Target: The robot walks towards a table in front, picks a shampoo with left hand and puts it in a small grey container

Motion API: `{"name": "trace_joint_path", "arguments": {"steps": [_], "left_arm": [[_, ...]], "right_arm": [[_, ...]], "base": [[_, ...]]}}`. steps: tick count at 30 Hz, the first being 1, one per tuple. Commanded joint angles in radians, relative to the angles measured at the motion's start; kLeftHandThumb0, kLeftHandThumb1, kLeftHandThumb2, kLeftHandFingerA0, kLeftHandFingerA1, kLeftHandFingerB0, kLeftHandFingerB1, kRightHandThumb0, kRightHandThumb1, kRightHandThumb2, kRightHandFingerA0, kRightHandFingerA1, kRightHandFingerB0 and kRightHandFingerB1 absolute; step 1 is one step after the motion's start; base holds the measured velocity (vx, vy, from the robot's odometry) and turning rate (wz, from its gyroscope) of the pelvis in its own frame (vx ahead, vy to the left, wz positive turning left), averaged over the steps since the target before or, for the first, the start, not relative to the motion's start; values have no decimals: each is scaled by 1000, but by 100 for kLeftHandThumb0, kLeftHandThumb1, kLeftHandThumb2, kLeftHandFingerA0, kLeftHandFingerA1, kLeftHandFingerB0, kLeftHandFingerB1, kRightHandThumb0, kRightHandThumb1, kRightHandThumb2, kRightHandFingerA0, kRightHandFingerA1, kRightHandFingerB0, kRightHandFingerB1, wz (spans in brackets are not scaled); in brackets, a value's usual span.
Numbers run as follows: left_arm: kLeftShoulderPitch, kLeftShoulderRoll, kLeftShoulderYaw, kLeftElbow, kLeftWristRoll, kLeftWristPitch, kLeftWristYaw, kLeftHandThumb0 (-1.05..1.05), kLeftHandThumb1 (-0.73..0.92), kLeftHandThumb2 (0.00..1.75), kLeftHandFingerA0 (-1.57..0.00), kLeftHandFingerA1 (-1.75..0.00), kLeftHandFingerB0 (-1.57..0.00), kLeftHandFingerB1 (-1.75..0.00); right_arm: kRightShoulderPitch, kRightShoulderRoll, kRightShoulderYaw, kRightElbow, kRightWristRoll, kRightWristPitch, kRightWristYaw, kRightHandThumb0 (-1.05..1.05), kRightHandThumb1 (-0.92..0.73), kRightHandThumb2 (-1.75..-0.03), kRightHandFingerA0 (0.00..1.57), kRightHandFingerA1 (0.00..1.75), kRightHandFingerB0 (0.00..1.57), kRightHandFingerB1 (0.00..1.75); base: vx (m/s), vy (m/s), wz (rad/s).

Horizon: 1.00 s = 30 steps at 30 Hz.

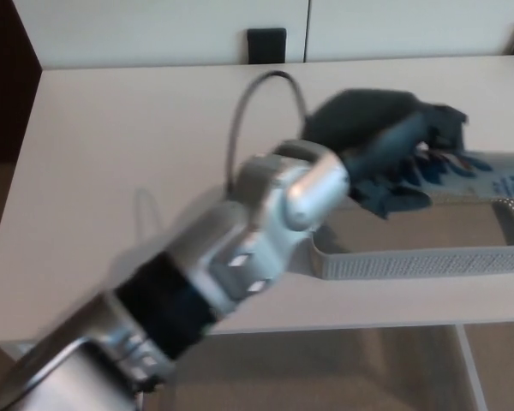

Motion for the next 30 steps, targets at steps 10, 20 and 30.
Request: {"name": "trace_joint_path", "arguments": {"steps": [10, 20, 30], "left_arm": [[-114, -164, 26, 241, 68, 72, 12, -13, 70, 62, -82, -166, -63, -145], [-93, -154, 76, 267, 67, 74, 49, -17, 66, 62, -82, -159, -70, -124], [-79, -122, 81, 181, 65, 290, -173, -86, 48, 88, 0, 0, 0, 0]], "right_arm": [[-28, 9, 22, -9, -20, 5, -7, -32, -68, -61, 65, 45, 58, 40], [-46, 13, 38, -5, -33, 11, -9, -30, -69, -61, 67, 45, 55, 40], [-45, 19, 31, -3, -30, 9, -11, -29, -69, -61, 67, 46, 58, 41]], "base": [[0, 0, 0], [0, 0, 0], [0, 0, 0]]}}
